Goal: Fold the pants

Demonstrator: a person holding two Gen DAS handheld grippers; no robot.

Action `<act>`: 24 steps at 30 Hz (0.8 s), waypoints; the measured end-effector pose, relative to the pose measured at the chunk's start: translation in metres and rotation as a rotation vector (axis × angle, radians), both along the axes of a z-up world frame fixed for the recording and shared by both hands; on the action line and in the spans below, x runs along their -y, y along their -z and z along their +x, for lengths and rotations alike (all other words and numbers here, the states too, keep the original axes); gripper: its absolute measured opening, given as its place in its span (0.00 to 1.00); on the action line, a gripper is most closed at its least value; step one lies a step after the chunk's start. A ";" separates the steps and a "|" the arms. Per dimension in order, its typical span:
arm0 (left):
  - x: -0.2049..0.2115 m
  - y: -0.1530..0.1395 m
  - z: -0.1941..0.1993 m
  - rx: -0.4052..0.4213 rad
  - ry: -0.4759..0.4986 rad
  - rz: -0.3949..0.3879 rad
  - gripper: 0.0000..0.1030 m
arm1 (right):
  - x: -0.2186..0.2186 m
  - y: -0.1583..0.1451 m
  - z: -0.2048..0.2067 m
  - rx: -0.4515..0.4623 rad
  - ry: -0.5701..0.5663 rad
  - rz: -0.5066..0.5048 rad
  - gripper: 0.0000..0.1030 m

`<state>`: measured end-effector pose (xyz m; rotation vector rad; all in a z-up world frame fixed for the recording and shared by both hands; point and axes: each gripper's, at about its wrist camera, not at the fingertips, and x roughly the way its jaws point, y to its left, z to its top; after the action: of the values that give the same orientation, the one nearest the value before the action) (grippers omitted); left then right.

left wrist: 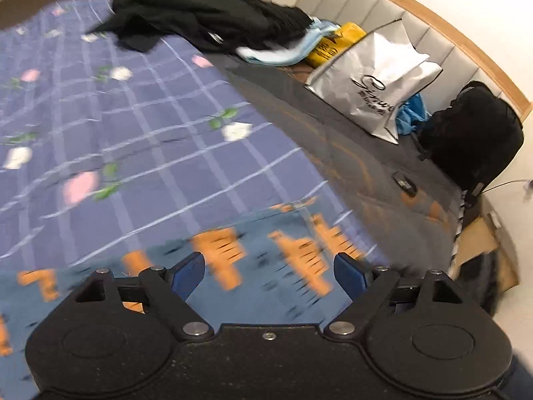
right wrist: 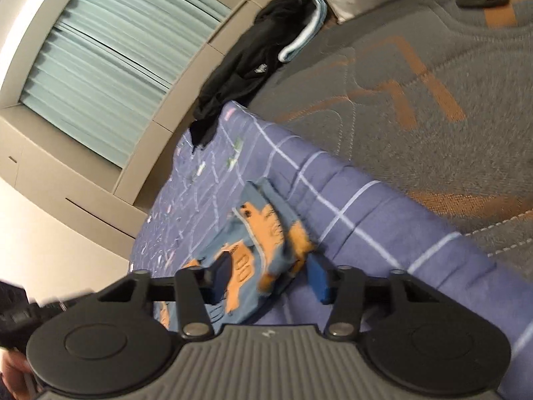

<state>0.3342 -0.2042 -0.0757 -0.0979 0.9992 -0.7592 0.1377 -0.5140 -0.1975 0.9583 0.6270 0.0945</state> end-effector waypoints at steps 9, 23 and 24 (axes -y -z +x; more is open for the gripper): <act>0.107 0.028 0.042 -0.128 0.029 0.105 0.83 | 0.003 0.018 0.018 -0.013 -0.024 -0.014 0.16; 0.146 0.043 0.057 -0.209 0.014 0.199 0.83 | -0.078 -0.040 0.012 0.317 -0.315 -0.446 0.12; 0.148 0.044 0.056 -0.202 0.023 0.210 0.83 | -0.084 -0.041 0.012 0.326 -0.332 -0.473 0.12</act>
<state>0.3904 -0.3520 -0.1195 0.0190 1.2688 -0.6704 0.1492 -0.4299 -0.1565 0.3640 0.4701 0.3735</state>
